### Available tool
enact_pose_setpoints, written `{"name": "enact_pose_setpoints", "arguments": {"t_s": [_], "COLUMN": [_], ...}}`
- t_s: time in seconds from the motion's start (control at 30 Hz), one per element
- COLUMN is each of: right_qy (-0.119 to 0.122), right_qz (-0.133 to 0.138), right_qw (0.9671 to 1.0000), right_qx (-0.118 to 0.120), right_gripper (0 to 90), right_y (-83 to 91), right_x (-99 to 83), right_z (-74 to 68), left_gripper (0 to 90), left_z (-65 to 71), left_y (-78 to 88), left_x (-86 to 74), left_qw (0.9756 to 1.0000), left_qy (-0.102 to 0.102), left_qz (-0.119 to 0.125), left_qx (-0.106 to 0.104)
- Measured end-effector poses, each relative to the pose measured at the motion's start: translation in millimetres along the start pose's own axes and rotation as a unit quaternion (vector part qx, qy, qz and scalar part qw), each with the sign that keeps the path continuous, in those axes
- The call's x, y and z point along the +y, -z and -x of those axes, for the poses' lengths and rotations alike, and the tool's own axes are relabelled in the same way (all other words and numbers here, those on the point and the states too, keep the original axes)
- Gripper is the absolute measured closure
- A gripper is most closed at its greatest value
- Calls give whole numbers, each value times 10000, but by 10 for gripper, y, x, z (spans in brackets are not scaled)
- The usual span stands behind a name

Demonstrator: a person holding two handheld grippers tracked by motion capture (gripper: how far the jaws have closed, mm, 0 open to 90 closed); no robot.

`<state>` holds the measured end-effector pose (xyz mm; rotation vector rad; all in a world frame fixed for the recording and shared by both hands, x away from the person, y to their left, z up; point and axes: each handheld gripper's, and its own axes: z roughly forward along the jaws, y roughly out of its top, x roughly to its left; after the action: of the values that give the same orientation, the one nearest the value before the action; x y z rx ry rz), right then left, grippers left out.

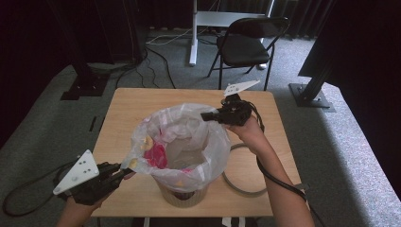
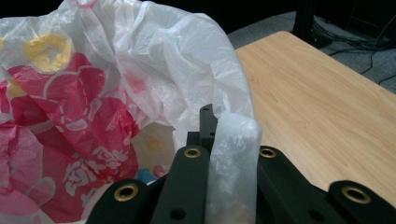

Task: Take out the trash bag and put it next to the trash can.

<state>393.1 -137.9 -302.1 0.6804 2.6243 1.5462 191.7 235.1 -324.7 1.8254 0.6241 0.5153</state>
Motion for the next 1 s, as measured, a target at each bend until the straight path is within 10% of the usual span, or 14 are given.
{"name": "enact_pose_setpoints", "arguments": {"t_s": [0.27,0.43,0.6,0.77,1.0], "right_qy": [191,264,300,489,835], "right_qz": [399,755,541,237,-220], "right_qw": [9979,9888,9778,9690,9707], "right_qx": [468,1259,2002,2409,2244], "right_gripper": [890,889,880,478,423], "right_y": [116,186,4,-122,-299], "right_x": [232,350,213,132,172], "right_z": [-136,-273,-415,-515,-687], "left_gripper": [868,867,868,868,867], "left_z": [14,8,-15,42,135], "left_y": [-218,-451,-673,-797,-950], "left_x": [394,569,630,689,787], "left_qw": [9994,9992,9991,9983,9973], "left_qy": [-272,-304,-124,-84,-127], "left_qz": [181,208,233,317,378], "left_qx": [-90,-145,-346,-476,-614]}}
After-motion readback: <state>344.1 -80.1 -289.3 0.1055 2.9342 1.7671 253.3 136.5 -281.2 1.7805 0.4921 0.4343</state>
